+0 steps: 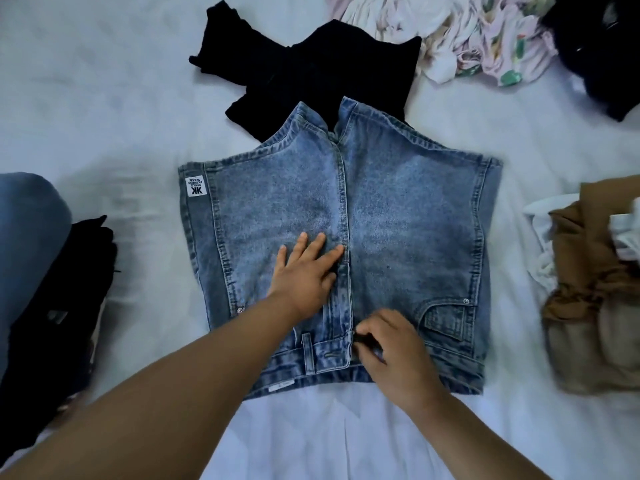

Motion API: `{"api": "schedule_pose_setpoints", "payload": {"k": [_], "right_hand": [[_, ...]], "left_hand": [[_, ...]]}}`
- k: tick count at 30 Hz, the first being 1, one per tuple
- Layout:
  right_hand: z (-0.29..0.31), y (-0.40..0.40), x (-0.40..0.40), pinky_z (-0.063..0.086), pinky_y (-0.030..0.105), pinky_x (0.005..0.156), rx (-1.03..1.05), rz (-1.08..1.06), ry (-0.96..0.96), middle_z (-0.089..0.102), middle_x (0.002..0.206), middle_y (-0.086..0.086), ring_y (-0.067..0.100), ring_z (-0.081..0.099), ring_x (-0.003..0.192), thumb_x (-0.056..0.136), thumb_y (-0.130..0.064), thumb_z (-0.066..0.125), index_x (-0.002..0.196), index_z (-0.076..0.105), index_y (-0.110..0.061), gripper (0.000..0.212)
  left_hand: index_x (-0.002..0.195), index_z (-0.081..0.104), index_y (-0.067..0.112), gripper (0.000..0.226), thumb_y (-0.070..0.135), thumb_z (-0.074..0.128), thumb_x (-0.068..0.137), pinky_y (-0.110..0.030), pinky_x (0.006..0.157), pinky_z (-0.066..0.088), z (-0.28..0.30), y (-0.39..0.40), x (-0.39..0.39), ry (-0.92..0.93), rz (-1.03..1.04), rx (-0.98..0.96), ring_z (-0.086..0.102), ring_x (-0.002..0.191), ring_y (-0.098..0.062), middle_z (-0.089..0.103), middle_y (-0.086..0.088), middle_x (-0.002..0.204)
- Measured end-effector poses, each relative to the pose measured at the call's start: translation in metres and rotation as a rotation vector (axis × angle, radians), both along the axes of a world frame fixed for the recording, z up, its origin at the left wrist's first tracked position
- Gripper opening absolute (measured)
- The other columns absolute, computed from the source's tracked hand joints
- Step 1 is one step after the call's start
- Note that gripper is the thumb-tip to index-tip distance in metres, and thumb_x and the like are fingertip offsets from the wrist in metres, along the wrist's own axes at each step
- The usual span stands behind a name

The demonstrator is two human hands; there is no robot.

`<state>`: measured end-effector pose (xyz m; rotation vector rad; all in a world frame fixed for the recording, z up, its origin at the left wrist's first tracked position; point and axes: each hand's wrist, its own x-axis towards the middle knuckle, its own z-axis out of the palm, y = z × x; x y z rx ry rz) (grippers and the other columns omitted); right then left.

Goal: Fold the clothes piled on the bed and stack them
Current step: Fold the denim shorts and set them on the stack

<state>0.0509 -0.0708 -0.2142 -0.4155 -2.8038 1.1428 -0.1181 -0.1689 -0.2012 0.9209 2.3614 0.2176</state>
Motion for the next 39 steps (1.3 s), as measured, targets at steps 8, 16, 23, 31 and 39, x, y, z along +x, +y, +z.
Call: {"api": "schedule_pose_setpoints", "payload": {"k": [8,16,23,31,39], "right_hand": [[0.004,-0.017,0.016,0.034,0.026,0.065,0.175,-0.004,-0.057,0.05,0.077,-0.006,0.017,0.048,0.074,0.072,-0.033,0.052,0.074,0.061,-0.021,0.014],[-0.004,-0.027,0.014,0.013,0.027,0.063,0.275,-0.075,-0.06,0.047,0.068,-0.006,0.013,0.036,0.071,0.076,-0.024,0.044,0.066,0.046,-0.02,0.01],[0.0,-0.046,0.016,0.035,0.024,0.047,0.125,-0.211,-0.084,0.054,0.059,0.0,0.023,0.054,0.05,0.08,-0.022,0.039,0.069,0.05,-0.014,0.018],[0.004,-0.055,0.011,0.034,0.033,0.056,-0.102,-0.338,-0.125,0.053,0.069,0.008,0.032,0.053,0.065,0.084,0.003,0.041,0.079,0.046,-0.015,0.019],[0.014,-0.061,-0.003,0.038,0.026,0.053,-0.447,-0.627,-0.072,0.055,0.066,-0.01,0.006,0.055,0.056,0.087,-0.011,0.062,0.096,0.043,-0.016,0.021]], "left_hand": [[0.099,0.06,0.024,0.027,0.037,0.065,0.076,-0.031,0.074,0.044,0.003,-0.07,0.094,0.088,0.035,0.598,0.054,0.086,-0.014,0.058,0.004,0.095],[0.084,0.071,0.014,0.02,0.026,0.055,0.083,-0.028,0.058,0.043,-0.007,-0.057,0.108,0.21,0.088,0.582,0.054,0.067,-0.016,0.06,0.0,0.076],[0.082,0.071,0.013,0.029,0.033,0.05,0.08,-0.026,0.056,0.047,0.005,-0.054,0.091,-0.131,0.089,0.5,0.057,0.064,-0.017,0.059,-0.001,0.075],[0.071,0.067,0.013,0.011,0.021,0.061,0.075,-0.025,0.052,0.049,0.008,-0.041,0.053,-0.109,-0.245,0.458,0.055,0.063,-0.014,0.057,0.001,0.073],[0.077,0.066,0.009,0.025,0.023,0.045,0.075,-0.022,0.05,0.045,0.001,-0.03,0.051,-0.011,-0.339,0.453,0.058,0.06,-0.022,0.06,-0.005,0.074]]}}
